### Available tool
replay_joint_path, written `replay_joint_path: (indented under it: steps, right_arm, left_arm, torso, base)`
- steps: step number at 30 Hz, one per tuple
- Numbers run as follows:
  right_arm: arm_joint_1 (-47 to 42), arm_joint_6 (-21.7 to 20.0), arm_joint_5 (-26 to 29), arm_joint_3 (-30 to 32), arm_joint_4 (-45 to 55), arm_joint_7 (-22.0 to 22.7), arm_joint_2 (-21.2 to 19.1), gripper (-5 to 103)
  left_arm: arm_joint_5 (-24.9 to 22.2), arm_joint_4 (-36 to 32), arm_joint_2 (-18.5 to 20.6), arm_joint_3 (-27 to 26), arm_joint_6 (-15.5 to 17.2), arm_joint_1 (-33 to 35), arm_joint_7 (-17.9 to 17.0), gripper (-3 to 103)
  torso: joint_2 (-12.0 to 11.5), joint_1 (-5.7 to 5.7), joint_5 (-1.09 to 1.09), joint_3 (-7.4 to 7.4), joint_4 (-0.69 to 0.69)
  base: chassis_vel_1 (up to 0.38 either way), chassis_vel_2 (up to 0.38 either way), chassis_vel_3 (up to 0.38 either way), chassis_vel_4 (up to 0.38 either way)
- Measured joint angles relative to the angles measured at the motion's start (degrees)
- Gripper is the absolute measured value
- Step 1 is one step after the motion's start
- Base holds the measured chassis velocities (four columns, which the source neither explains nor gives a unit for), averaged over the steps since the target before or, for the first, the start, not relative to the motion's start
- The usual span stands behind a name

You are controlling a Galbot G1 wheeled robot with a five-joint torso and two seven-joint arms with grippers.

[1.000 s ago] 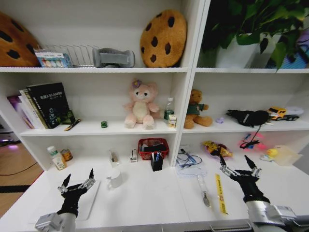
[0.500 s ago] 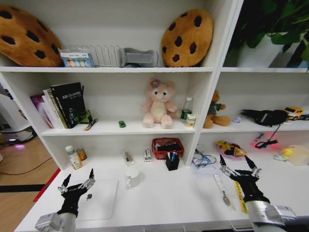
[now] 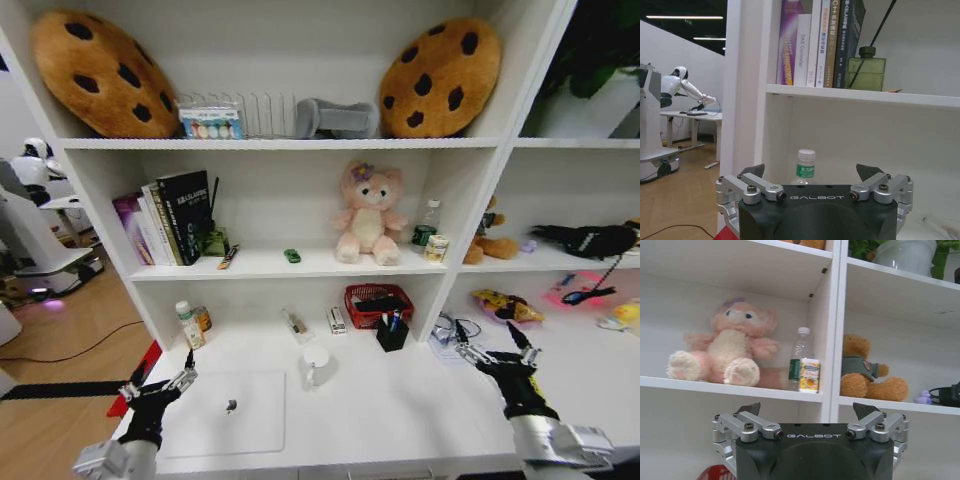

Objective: Organize the objects on the table.

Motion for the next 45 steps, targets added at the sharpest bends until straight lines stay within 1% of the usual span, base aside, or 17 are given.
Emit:
replay_joint_path:
  steps: [3,4,7,14,20,24,25,28,29,30,32,33,35,36,37,40,45]
  right_arm:
    - [0.0,0.0,0.0,0.0,0.0,0.0,0.0,100]
    - [0.0,0.0,0.0,0.0,0.0,0.0,0.0,100]
    - [0.0,0.0,0.0,0.0,0.0,0.0,0.0,100]
    - [0.0,0.0,0.0,0.0,0.0,0.0,0.0,100]
    - [0.0,0.0,0.0,0.0,0.0,0.0,0.0,100]
    - [0.0,0.0,0.0,0.0,0.0,0.0,0.0,100]
    - [0.0,0.0,0.0,0.0,0.0,0.0,0.0,100]
    - [0.0,0.0,0.0,0.0,0.0,0.0,0.0,100]
    - [0.0,0.0,0.0,0.0,0.0,0.0,0.0,100]
    - [0.0,0.0,0.0,0.0,0.0,0.0,0.0,100]
    - [0.0,0.0,0.0,0.0,0.0,0.0,0.0,100]
    - [0.0,0.0,0.0,0.0,0.0,0.0,0.0,100]
    - [0.0,0.0,0.0,0.0,0.0,0.0,0.0,100]
    - [0.0,0.0,0.0,0.0,0.0,0.0,0.0,100]
    - [0.0,0.0,0.0,0.0,0.0,0.0,0.0,100]
    - [0.0,0.0,0.0,0.0,0.0,0.0,0.0,100]
    - [0.0,0.0,0.0,0.0,0.0,0.0,0.0,100]
  left_arm:
    - [0.0,0.0,0.0,0.0,0.0,0.0,0.0,100]
    - [0.0,0.0,0.0,0.0,0.0,0.0,0.0,100]
    - [0.0,0.0,0.0,0.0,0.0,0.0,0.0,100]
    - [0.0,0.0,0.0,0.0,0.0,0.0,0.0,100]
    - [0.0,0.0,0.0,0.0,0.0,0.0,0.0,100]
    - [0.0,0.0,0.0,0.0,0.0,0.0,0.0,100]
    - [0.0,0.0,0.0,0.0,0.0,0.0,0.0,100]
    - [0.0,0.0,0.0,0.0,0.0,0.0,0.0,100]
    - [0.0,0.0,0.0,0.0,0.0,0.0,0.0,100]
    - [0.0,0.0,0.0,0.0,0.0,0.0,0.0,100]
    - [0.0,0.0,0.0,0.0,0.0,0.0,0.0,100]
    - [0.0,0.0,0.0,0.0,0.0,0.0,0.0,100]
    - [0.0,0.0,0.0,0.0,0.0,0.0,0.0,100]
    - [0.0,0.0,0.0,0.0,0.0,0.0,0.0,100]
    - [0.0,0.0,0.0,0.0,0.0,0.0,0.0,100]
    - [0.0,0.0,0.0,0.0,0.0,0.0,0.0,100]
    - [0.0,0.0,0.0,0.0,0.0,0.0,0.0,100]
  torso:
    - [0.0,-0.01,0.0,-0.01,-0.03]
    - [0.0,0.0,-0.07,-0.01,-0.04]
    - [0.0,0.0,-0.01,-0.01,-0.03]
    - [0.0,0.0,0.01,0.0,-0.03]
    - [0.0,0.0,-0.01,0.0,-0.04]
    - [0.0,0.0,-0.05,-0.01,-0.01]
    - [0.0,-0.01,0.0,-0.01,-0.04]
    - [0.0,-0.01,0.01,-0.01,-0.03]
    - [0.0,-0.02,-0.05,-0.01,-0.03]
    - [0.0,-0.04,-0.01,-0.02,-0.05]
    - [0.0,-0.04,0.02,-0.02,-0.05]
    - [0.0,-0.03,-0.03,-0.02,-0.02]
    - [0.0,-0.03,-0.04,-0.02,-0.02]
    - [0.0,-0.03,-0.04,-0.02,-0.02]
    - [0.0,-0.03,0.02,-0.01,-0.03]
    - [0.0,-0.01,-0.03,-0.01,-0.03]
    - [0.0,0.0,0.01,-0.01,-0.04]
  base:
    - [0.164,0.175,-0.172,-0.195]
    - [0.146,0.107,-0.115,-0.149]
    - [0.1,0.095,-0.067,-0.077]
    - [-0.009,-0.041,0.005,0.034]
    - [0.073,-0.115,-0.069,0.114]
    - [0.196,-0.147,-0.161,0.152]
    - [0.215,-0.152,-0.228,0.15]
    - [0.223,-0.167,-0.21,0.171]
    - [0.194,-0.21,-0.201,0.185]
    - [0.194,-0.193,-0.183,0.185]
    - [0.192,-0.193,-0.188,0.189]
    - [0.161,-0.201,-0.142,0.206]
    - [0.156,-0.186,-0.142,0.184]
    - [0.151,-0.172,-0.142,0.161]
    - [0.151,-0.142,-0.161,0.161]
    - [0.151,-0.15,-0.129,0.152]
    - [0.158,-0.16,-0.143,0.157]
